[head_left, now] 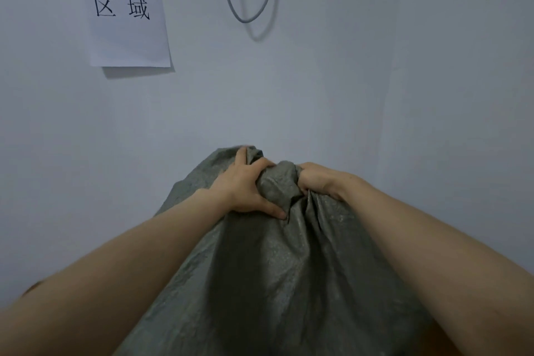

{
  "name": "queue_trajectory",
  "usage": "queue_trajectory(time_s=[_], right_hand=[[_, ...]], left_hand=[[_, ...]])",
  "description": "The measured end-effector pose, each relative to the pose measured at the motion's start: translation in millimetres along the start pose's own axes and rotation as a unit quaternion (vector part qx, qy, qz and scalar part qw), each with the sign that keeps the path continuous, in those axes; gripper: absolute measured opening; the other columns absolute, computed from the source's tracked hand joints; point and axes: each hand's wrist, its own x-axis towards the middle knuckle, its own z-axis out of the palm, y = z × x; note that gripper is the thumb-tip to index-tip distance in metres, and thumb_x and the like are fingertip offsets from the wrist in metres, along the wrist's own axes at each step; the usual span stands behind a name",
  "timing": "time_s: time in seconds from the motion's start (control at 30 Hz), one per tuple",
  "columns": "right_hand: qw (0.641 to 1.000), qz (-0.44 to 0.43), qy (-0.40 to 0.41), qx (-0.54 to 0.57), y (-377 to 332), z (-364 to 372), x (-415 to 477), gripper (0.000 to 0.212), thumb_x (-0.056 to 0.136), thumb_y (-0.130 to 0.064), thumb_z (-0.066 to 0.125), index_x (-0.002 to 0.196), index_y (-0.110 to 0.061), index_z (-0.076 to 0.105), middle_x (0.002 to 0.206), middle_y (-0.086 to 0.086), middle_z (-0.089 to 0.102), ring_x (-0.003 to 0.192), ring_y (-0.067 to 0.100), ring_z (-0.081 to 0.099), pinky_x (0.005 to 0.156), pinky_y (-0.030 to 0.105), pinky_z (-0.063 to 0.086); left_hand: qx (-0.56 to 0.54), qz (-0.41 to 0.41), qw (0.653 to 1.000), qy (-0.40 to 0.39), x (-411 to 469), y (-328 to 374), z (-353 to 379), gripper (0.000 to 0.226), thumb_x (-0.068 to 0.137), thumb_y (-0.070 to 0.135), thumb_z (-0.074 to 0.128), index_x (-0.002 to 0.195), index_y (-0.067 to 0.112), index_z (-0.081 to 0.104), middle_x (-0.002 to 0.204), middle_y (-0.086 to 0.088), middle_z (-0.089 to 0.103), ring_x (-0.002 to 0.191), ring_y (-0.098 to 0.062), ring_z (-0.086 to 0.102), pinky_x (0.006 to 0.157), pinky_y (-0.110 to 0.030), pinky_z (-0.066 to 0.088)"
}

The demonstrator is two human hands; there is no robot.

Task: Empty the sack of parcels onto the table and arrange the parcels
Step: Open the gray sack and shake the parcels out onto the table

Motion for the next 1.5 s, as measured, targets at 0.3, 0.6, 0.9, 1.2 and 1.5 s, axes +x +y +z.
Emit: queue_trajectory(time_s=[0.3, 0.6, 0.9, 1.2, 1.5], right_hand=[[0.99, -0.043, 0.045, -0.124, 15, -3, -9, 0.048, 0.079, -0.019, 0.065, 0.125, -0.021, 0.053, 0.125, 0.006, 0.054, 0.11, 0.021, 0.053, 0.091, 0.031, 0.044], [0.931, -0.106, 0.007, -0.349, 21, 39, -38, 0.141, 0.051, -0.067, 0.078, 0.14, -0.045, -0.029, 0.156, 0.004, -0.028, 0.144, 0.03, -0.02, 0.106, 0.071, -0.005], [0.978, -0.123, 0.034, -0.165, 43, 82, -3, 0.083, 0.069, -0.044, 0.079, 0.137, -0.023, 0.037, 0.128, 0.007, 0.058, 0.116, 0.029, 0.055, 0.092, 0.036, 0.046], [0.985, -0.066, 0.04, -0.156, 57, 93, 16, 0.085, 0.072, -0.042, 0.077, 0.142, -0.024, 0.032, 0.135, 0.008, 0.053, 0.121, 0.03, 0.051, 0.101, 0.039, 0.044], [0.931, 0.033, -0.181, -0.316, 43, 108, -2, 0.157, 0.05, -0.061, 0.083, 0.14, -0.01, -0.034, 0.157, 0.012, -0.019, 0.146, 0.03, -0.008, 0.12, 0.044, 0.011]], left_hand=[[-0.072, -0.053, 0.995, 0.038, -1, 1, 27, 0.041, 0.062, 0.049, 0.082, 0.076, 0.019, 0.059, 0.08, -0.003, 0.064, 0.085, -0.024, 0.061, 0.069, -0.032, 0.044], [-0.335, -0.212, 0.916, -0.051, -5, -6, 6, 0.043, 0.064, 0.034, 0.083, 0.095, 0.009, 0.065, 0.089, -0.005, 0.068, 0.08, -0.021, 0.065, 0.072, -0.029, 0.052], [-0.334, -0.225, 0.894, -0.196, -28, -35, 7, 0.065, 0.074, 0.051, 0.071, 0.123, 0.011, 0.058, 0.113, -0.007, 0.068, 0.102, -0.024, 0.065, 0.095, -0.036, 0.049], [0.092, -0.241, 0.91, -0.325, -97, -107, 9, 0.159, 0.016, 0.085, 0.067, 0.134, 0.051, -0.035, 0.151, -0.005, -0.036, 0.141, -0.036, -0.026, 0.115, -0.059, 0.007], [0.019, -0.244, 0.95, -0.194, -107, -120, 53, 0.149, 0.041, 0.067, 0.081, 0.137, 0.05, -0.032, 0.152, -0.007, -0.033, 0.142, -0.037, -0.024, 0.115, -0.056, 0.007]])
